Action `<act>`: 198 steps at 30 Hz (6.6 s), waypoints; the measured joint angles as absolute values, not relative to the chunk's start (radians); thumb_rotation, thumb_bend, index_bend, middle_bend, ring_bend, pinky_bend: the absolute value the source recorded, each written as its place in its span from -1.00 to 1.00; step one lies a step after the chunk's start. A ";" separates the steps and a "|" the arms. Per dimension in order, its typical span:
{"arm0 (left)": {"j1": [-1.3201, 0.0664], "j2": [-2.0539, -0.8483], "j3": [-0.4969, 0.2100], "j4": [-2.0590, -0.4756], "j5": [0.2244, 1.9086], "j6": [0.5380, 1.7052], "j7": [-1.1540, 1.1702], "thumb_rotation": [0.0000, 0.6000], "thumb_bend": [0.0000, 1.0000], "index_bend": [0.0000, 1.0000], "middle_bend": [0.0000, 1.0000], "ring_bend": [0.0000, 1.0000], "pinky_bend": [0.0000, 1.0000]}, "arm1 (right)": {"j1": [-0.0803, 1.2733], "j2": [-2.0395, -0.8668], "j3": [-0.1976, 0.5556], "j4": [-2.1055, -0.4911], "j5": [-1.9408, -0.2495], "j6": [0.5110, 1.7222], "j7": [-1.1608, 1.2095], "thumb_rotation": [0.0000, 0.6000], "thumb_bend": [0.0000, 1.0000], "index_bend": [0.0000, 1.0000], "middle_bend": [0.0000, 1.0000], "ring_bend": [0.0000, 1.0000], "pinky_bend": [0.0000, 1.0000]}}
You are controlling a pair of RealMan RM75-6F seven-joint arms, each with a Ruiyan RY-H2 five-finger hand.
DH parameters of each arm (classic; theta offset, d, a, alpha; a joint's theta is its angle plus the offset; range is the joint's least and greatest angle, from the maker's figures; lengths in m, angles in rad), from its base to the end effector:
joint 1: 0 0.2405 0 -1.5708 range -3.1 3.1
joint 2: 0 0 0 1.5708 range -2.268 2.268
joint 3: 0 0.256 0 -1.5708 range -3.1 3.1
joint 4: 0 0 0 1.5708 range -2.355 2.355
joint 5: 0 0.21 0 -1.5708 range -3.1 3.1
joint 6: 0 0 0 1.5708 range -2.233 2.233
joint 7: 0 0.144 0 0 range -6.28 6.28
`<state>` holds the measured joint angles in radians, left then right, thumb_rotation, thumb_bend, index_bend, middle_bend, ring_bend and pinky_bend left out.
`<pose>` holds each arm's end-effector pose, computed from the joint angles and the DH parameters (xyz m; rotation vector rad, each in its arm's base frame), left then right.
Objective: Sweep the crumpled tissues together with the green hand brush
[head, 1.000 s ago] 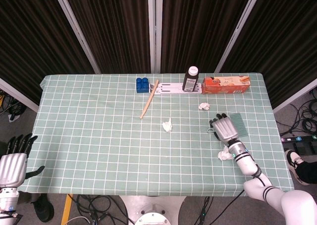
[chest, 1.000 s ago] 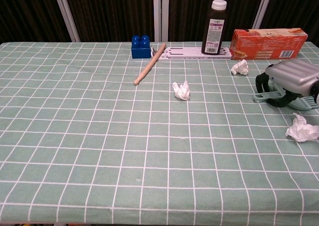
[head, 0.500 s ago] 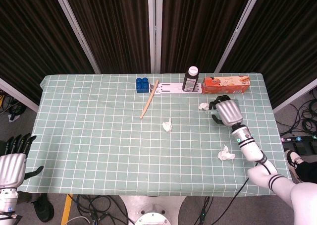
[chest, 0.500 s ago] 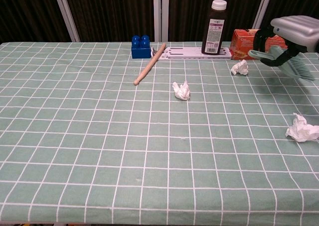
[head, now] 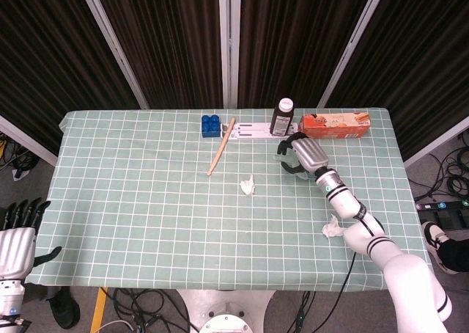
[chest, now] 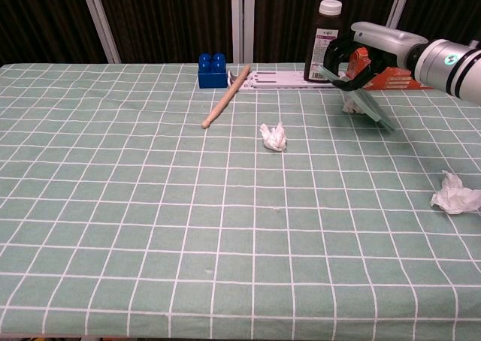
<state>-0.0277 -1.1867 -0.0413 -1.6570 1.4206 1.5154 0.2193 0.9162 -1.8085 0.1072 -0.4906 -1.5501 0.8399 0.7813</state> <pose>-0.3153 0.1599 0.1400 -1.3218 -0.8846 -0.7459 -0.1966 -0.4562 -0.0099 1.7923 -1.1289 1.1271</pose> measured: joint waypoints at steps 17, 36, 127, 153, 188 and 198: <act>-0.030 -1.185 -0.043 -1.665 1.421 1.515 0.232 1.00 -1.00 -0.75 -0.85 -0.91 -1.00 | 0.995 -1.777 -0.014 -0.639 -1.703 1.037 1.280 1.00 -0.28 0.23 0.05 -0.48 -0.70; -0.040 -1.203 -0.044 -1.625 1.435 1.505 0.194 1.00 -1.00 -0.75 -0.85 -0.91 -1.00 | 0.813 -1.497 -0.017 -1.075 -1.606 1.175 0.955 1.00 -0.15 0.25 0.06 -0.44 -0.73; -0.016 -1.207 -0.037 -1.586 1.435 1.526 0.139 1.00 -1.00 -0.75 -0.85 -0.91 -1.00 | 1.041 -1.613 0.284 -0.980 -1.538 0.563 0.843 1.00 0.66 0.37 0.16 -0.42 -0.88; -0.017 -1.208 -0.042 -1.588 1.425 1.514 0.140 1.00 -1.00 -0.75 -0.85 -0.91 -1.00 | 1.215 -1.713 -0.065 -0.713 -1.778 0.812 1.503 1.00 0.66 0.41 0.20 -0.42 -0.88; -0.025 -1.236 -0.042 -1.539 1.462 1.526 0.094 1.00 -1.00 -0.75 -0.85 -0.91 -1.00 | 0.747 -1.479 -0.018 -1.189 -1.230 0.872 0.004 1.00 0.02 -0.69 -0.49 -0.92 -1.00; -0.028 -1.252 -0.047 -1.509 1.461 1.526 0.072 1.00 -1.00 -0.75 -0.85 -0.91 -1.00 | 0.625 -1.404 0.009 -1.334 -1.218 1.034 -0.017 1.00 -0.16 -1.00 -0.69 -1.00 -1.00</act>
<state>-0.0281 -1.2516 -0.0466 -1.5088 1.4609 1.5261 0.0715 0.6254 -1.4042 0.0091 -1.3337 -1.2176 1.0339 -0.0174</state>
